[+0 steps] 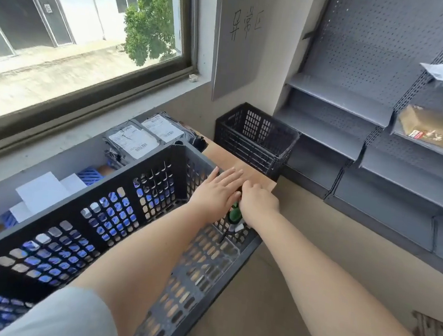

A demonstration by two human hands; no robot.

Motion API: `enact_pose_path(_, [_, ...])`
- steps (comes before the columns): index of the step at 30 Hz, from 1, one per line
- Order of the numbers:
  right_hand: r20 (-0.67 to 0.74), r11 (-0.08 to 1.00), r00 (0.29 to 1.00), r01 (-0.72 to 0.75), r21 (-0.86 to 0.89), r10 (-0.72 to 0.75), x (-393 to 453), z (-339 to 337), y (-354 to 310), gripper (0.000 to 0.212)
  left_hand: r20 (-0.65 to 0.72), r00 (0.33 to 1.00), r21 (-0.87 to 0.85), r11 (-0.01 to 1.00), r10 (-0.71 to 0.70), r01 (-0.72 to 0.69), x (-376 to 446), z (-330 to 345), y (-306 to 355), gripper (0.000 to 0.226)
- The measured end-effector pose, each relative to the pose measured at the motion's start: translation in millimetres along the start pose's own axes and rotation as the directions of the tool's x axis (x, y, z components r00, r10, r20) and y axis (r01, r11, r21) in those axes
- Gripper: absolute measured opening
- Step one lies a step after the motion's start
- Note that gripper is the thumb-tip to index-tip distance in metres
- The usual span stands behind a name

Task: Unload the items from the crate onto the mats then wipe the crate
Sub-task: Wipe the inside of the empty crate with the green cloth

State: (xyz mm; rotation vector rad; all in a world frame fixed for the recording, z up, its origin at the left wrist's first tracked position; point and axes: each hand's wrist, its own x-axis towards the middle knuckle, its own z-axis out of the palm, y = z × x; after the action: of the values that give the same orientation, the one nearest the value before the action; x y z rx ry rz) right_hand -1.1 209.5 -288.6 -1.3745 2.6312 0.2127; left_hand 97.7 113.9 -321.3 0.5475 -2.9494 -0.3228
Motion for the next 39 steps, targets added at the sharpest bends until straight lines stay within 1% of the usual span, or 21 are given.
enact_pose_path(2, [0.009,1.0,0.999,-0.031,0.002,0.031,-6,3,9,0.045,-0.008,1.0,-0.003,1.0,0.006,-0.006,2,1,-2,0.051])
enact_pose_path(4, [0.011,0.996,0.996,-0.093,0.007,0.093,-16,8,21,0.049,-0.015,1.0,-0.003,1.0,0.009,-0.01,2,3,-2,0.05])
enact_pose_path(6, [0.058,0.986,0.985,-0.164,0.037,0.162,-24,11,27,0.053,-0.002,1.0,0.005,1.0,0.011,-0.011,0,4,-1,0.051])
enact_pose_path(8, [0.112,0.974,0.971,-0.218,0.054,0.211,-19,7,24,0.052,0.02,1.0,0.032,0.999,0.002,-0.003,0,5,1,0.052])
enact_pose_path(9, [0.134,0.974,0.968,-0.22,0.049,0.212,-12,4,19,0.05,0.03,1.0,0.047,0.999,0.001,-0.002,0,6,2,0.052])
enact_pose_path(12, [0.174,0.988,0.976,-0.145,0.054,0.134,5,-7,4,0.041,0.042,0.999,0.093,0.996,0.013,-0.017,0,5,0,0.049])
enact_pose_path(14, [0.159,0.988,0.979,-0.139,0.067,0.127,6,-9,1,0.042,0.054,0.998,0.114,0.993,0.03,-0.036,-1,2,-2,0.049])
enact_pose_path(16, [0.118,0.98,0.982,-0.164,0.116,0.15,-4,-8,5,0.041,0.067,0.997,0.13,0.99,0.048,-0.056,-2,-1,-3,0.049])
enact_pose_path(18, [0.07,0.966,0.977,-0.21,0.149,0.202,-17,-3,12,0.044,0.074,0.996,0.133,0.989,0.05,-0.059,-1,-4,-3,0.049])
enact_pose_path(19, [0.051,0.958,0.969,-0.246,0.149,0.241,-23,-3,14,0.049,0.073,0.996,0.137,0.989,0.044,-0.054,-1,-5,-3,0.05])
enact_pose_path(21, [0.047,0.928,0.938,-0.347,0.134,0.344,-36,-7,18,0.056,0.08,0.996,0.154,0.987,0.03,-0.042,0,-5,-1,0.05])
enact_pose_path(23, [0.083,0.883,0.898,-0.44,0.165,0.432,-51,-11,20,0.052,0.103,0.995,0.179,0.983,0.018,-0.036,0,-6,1,0.05])
enact_pose_path(25, [0.136,0.828,0.865,-0.502,0.251,0.483,-67,-12,16,0.048,0.125,0.992,0.212,0.976,0.019,-0.046,3,-9,3,0.052])
enact_pose_path(28, [0.182,0.757,0.84,-0.54,0.367,0.511,-96,-1,-3,0.049,0.156,0.987,0.237,0.97,0.024,-0.061,4,-11,4,0.053])
enact_pose_path(34, [0.242,0.655,0.813,-0.573,0.492,0.53,-155,16,-54,0.051,0.195,0.979,0.266,0.959,0.051,-0.103,3,-14,-2,0.058])
enact_pose_path(36, [0.249,0.674,0.825,-0.56,0.481,0.508,-172,16,-69,0.05,0.198,0.978,0.272,0.956,0.059,-0.113,3,-13,-2,0.059])
enact_pose_path(39, [0.246,0.777,0.856,-0.517,0.36,0.455,-196,16,-92,0.05,0.215,0.975,0.265,0.958,0.054,-0.111,1,-13,2,0.059])
